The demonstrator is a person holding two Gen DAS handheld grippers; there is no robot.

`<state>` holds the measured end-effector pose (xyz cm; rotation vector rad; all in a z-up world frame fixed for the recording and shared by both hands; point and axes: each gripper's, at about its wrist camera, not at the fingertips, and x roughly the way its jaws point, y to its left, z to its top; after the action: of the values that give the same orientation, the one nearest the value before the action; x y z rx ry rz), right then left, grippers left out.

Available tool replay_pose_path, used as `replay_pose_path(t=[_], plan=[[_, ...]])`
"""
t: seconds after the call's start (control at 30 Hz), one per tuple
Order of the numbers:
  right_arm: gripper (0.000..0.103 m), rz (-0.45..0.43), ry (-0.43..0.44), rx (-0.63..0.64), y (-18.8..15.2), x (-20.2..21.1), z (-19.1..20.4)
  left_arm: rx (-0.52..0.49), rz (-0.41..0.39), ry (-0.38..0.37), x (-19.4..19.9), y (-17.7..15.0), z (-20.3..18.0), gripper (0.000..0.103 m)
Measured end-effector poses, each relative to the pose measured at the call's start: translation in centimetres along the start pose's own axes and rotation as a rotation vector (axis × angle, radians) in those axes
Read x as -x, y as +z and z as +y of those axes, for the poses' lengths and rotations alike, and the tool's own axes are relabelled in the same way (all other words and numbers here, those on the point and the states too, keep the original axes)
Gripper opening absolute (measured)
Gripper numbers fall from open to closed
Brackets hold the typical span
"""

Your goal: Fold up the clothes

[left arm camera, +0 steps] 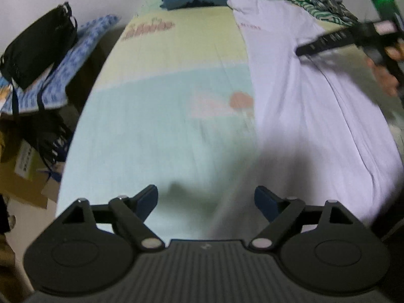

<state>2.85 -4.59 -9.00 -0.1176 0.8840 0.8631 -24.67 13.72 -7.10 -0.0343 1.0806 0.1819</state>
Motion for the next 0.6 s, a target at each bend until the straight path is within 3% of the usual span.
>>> replay_pose_path(t=[0.1,0.13,0.3,0.33,0.37,0.43,0.6], plan=[[0.045,0.021,-0.002,0.021,-0.3,-0.4,0.4,0.020,0.024,-0.011,-0.5,-0.8,-0.5,0.082],[0.046,0.019,0.001,0.021,-0.3,-0.4,0.3,0.031,0.029,-0.024,-0.6,-0.9,-0.5,0.074],[0.048,0.003,-0.003,0.028,-0.4,0.2,-0.1,0.106,0.038,-0.081,-0.7,-1.1,-0.5,0.053],[0.049,0.000,-0.006,0.029,-0.5,0.3,-0.3,0.113,0.036,-0.077,-0.4,-1.2,-0.7,0.041],[0.049,-0.002,-0.010,0.029,-0.5,0.4,-0.5,0.109,0.033,-0.066,-0.1,-1.2,-1.1,0.022],[0.049,0.000,0.003,-0.015,-0.4,0.5,-1.3,0.089,0.026,-0.039,0.7,-1.1,-1.9,0.007],[0.049,-0.009,0.031,-0.115,0.0,0.1,-2.8,0.044,-0.024,-0.027,3.0,-0.4,-3.7,0.002]])
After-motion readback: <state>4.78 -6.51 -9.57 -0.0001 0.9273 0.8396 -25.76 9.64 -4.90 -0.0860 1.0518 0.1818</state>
